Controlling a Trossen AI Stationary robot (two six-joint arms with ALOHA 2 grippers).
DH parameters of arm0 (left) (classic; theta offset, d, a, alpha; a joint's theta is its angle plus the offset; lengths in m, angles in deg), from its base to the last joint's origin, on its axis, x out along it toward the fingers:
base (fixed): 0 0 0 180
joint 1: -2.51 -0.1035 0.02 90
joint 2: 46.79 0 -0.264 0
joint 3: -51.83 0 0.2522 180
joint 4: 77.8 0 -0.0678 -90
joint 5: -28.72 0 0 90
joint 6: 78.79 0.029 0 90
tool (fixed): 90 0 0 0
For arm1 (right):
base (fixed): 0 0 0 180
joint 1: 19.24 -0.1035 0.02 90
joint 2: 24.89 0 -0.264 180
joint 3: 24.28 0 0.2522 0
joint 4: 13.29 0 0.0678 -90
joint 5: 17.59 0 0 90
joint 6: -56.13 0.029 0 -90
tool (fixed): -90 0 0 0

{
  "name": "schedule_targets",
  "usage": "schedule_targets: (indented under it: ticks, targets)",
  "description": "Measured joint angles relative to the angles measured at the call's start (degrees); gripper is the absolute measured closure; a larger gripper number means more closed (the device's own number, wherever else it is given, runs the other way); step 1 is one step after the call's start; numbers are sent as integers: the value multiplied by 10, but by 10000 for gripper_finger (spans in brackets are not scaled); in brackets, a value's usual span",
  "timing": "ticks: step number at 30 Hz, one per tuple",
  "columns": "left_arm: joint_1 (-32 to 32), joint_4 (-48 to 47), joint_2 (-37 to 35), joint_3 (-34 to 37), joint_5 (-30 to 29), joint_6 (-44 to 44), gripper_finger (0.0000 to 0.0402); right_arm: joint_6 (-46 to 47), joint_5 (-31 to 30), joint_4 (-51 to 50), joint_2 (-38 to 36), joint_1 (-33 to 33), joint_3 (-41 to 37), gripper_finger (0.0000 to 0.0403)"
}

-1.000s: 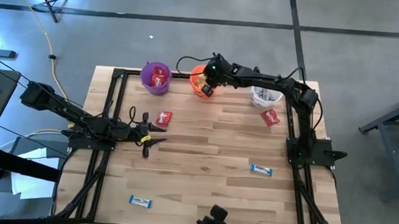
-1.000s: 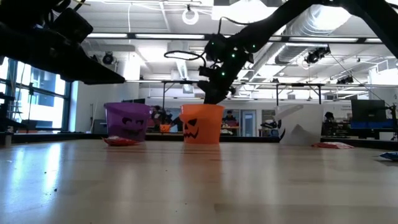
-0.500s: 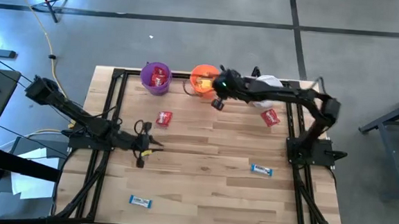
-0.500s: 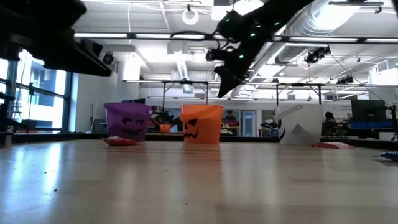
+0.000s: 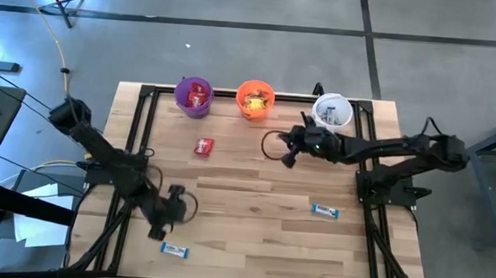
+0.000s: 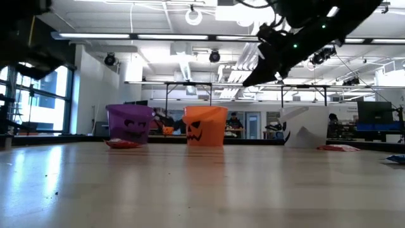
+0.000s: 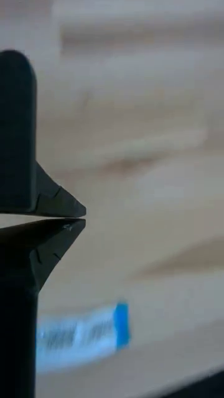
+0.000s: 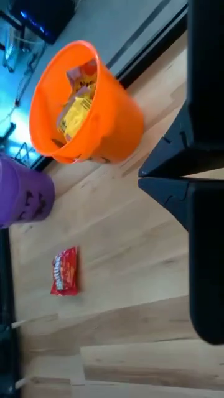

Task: Sort candy
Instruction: Put the white chocolate bar into the white bucket

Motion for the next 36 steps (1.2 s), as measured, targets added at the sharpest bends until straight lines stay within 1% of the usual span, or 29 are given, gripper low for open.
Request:
schedule_targets:
  ticks: [4, 7, 10, 13, 16, 19, 22, 27, 30, 34, 36]
  targets:
    - [39, -39, 78, -66, 63, -98, 385, 11, -49, 0, -19, -31, -20, 401]
    - [58, -85, 123, -118, 79, -165, 361, 11, -67, 0, -23, -47, -23, 402]
    - [71, -99, 158, -151, 89, -209, 326, 11, -71, 0, -22, -57, -23, 402]
    - [78, -96, 179, -157, 107, -246, 286, 11, -71, 0, -22, -63, -23, 402]
    - [82, -84, 188, -156, 118, -263, 249, 11, -71, 0, -22, -65, -23, 402]
    - [85, -68, 189, -156, 125, -264, 224, 10, -71, 0, -22, -65, -23, 402]
    - [85, -37, 189, -148, 125, -264, 217, 5, -72, 0, -22, -65, -23, 402]
    - [93, 16, 198, -110, 128, -264, 221, -2, -72, 0, -22, -65, -23, 402]
    - [97, 17, 220, -109, 133, -264, 224, -4, -72, 0, -22, -65, -23, 402]
    - [99, 46, 253, -113, 148, -265, 225, -14, -71, 0, -22, -65, -23, 402]
    - [99, 38, 261, -121, 151, -265, 228, -17, -71, 1, -22, -65, -24, 402]
